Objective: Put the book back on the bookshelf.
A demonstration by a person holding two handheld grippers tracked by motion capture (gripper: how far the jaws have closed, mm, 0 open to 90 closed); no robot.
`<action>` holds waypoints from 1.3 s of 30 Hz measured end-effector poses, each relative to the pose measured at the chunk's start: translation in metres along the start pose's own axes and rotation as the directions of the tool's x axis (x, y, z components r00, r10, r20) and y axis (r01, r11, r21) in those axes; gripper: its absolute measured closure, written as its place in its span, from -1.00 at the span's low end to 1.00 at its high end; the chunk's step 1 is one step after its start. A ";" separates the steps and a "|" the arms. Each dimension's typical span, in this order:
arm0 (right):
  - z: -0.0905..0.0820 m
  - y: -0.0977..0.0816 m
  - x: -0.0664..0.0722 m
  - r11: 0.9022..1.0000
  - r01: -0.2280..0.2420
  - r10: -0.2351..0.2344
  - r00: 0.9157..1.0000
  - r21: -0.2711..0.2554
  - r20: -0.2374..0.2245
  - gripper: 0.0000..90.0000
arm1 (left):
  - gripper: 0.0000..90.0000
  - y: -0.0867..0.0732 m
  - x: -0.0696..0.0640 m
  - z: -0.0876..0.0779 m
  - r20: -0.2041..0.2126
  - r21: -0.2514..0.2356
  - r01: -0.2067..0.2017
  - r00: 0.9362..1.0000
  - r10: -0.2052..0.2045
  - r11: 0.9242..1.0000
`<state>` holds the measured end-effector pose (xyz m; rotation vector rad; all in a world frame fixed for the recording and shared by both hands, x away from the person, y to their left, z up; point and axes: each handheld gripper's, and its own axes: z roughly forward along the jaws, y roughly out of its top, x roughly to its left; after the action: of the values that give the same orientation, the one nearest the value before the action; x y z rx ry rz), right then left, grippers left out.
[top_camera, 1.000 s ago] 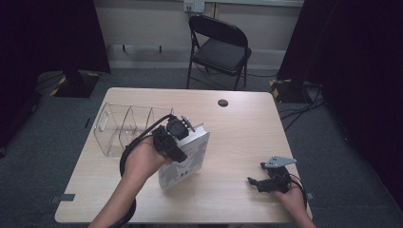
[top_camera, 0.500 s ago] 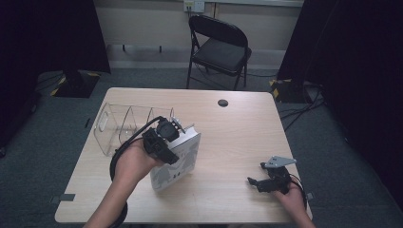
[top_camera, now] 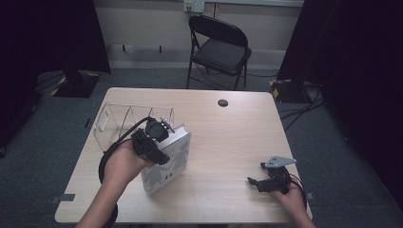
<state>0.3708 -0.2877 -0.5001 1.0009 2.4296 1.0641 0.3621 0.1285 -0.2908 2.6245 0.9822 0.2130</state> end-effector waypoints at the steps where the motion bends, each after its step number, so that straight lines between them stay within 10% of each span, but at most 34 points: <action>1: 0.000 0.000 0.000 1.000 0.000 0.000 1.000 0.000 0.000 -0.70 | 0.18 -0.002 0.001 -0.001 -0.007 0.009 -0.011 1.000 0.011 1.000; 39: 0.000 0.000 0.000 1.000 0.000 0.000 1.000 -0.001 0.000 -0.70 | 0.18 -0.031 0.022 -0.014 -0.038 0.008 0.084 0.996 -0.084 0.996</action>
<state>0.3708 -0.2877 -0.5002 1.0000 2.4296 1.0649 0.3562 0.1680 -0.2880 2.5897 1.1057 0.2384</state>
